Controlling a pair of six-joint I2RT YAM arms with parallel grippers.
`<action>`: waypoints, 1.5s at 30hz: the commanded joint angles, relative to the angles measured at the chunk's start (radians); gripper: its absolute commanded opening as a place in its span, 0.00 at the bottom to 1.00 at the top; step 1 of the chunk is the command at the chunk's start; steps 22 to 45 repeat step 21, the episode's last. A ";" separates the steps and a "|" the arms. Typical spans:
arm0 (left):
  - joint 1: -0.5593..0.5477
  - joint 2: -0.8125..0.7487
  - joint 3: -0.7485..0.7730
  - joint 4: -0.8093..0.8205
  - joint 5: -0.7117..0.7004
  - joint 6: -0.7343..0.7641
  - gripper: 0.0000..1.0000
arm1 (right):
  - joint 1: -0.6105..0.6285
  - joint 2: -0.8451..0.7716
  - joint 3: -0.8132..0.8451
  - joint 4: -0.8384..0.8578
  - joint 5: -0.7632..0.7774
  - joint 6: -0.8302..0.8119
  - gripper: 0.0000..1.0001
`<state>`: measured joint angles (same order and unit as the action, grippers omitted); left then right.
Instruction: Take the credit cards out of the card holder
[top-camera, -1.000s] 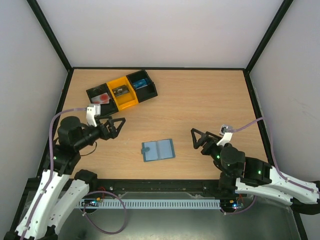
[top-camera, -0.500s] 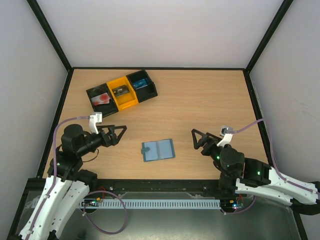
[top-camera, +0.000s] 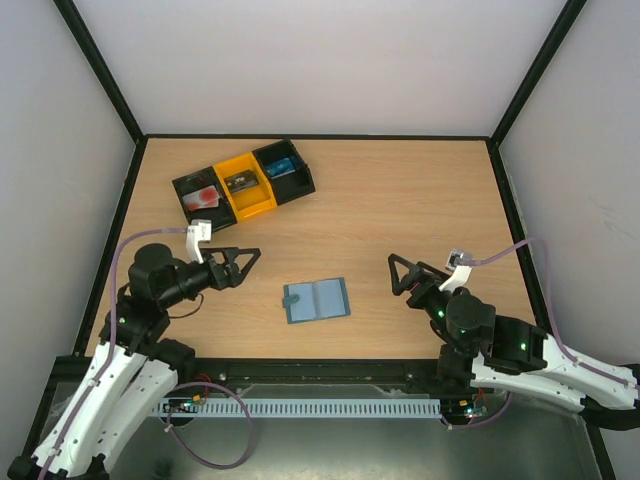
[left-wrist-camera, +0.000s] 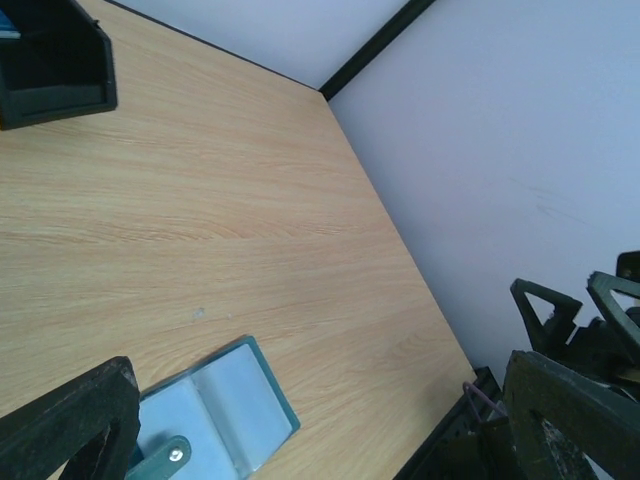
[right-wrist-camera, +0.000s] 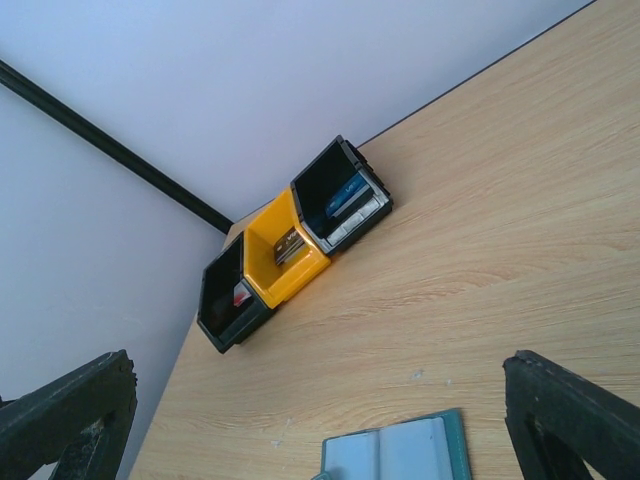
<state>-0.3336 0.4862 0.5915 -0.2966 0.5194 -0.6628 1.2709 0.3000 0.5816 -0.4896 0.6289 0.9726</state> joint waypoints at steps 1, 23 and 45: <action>-0.041 0.004 -0.018 0.058 -0.015 -0.022 1.00 | -0.002 0.001 0.003 -0.007 0.027 0.000 0.98; -0.078 0.011 -0.012 0.091 -0.027 -0.015 1.00 | -0.002 -0.011 -0.012 0.020 0.023 0.014 0.98; -0.078 0.011 -0.012 0.091 -0.027 -0.015 1.00 | -0.002 -0.011 -0.012 0.020 0.023 0.014 0.98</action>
